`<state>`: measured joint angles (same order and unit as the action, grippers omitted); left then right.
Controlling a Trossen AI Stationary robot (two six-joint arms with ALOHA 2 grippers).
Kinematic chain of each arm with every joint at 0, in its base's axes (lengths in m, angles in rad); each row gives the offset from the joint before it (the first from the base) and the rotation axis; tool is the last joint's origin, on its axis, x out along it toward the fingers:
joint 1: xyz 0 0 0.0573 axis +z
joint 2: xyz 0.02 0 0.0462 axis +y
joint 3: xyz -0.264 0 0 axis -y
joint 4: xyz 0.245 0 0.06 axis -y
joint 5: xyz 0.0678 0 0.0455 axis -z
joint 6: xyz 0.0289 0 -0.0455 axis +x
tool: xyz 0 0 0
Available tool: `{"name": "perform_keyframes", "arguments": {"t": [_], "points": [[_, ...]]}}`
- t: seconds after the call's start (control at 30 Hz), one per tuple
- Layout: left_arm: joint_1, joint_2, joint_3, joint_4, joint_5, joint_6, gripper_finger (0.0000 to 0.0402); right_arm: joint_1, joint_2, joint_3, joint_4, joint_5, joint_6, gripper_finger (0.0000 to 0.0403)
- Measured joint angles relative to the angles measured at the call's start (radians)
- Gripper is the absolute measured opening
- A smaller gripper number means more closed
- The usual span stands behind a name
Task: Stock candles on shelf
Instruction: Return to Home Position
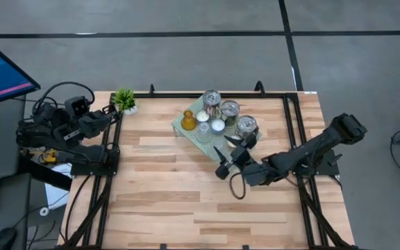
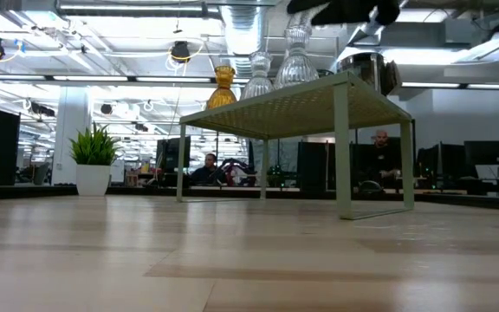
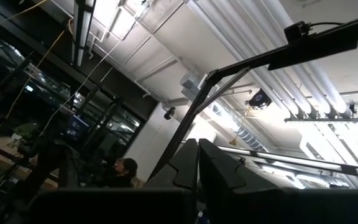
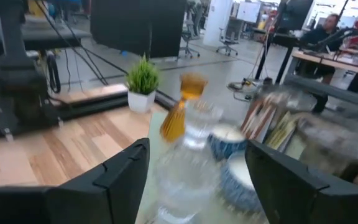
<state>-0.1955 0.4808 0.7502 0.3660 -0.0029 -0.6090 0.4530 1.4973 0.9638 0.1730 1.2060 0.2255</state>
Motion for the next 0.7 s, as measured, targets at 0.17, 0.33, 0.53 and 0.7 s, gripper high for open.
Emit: {"name": "perform_keyframes", "arguments": {"t": [0.17, 0.33, 0.53, 0.7], "points": [[0.000, 0.000, 0.000, -0.002, -0.021, 0.000, 0.0014, 0.019, -0.113, 0.000, 0.000, 0.000, -0.094, 0.0255], [0.000, -0.017, 0.000, -0.055, -0.107, 0.047, 0.0004, 0.050, -0.273, 0.000, 0.003, -0.019, -0.218, 0.0255], [0.001, -0.102, 0.000, -0.316, -0.284, 0.105, 0.0003, 0.030, -0.547, 0.000, -0.004, -0.488, -0.397, 0.0243], [0.001, -0.185, 0.000, -0.351, -0.243, 0.129, 0.0003, -0.125, -0.785, 0.000, -0.118, -0.914, -0.336, 0.0201]]}}
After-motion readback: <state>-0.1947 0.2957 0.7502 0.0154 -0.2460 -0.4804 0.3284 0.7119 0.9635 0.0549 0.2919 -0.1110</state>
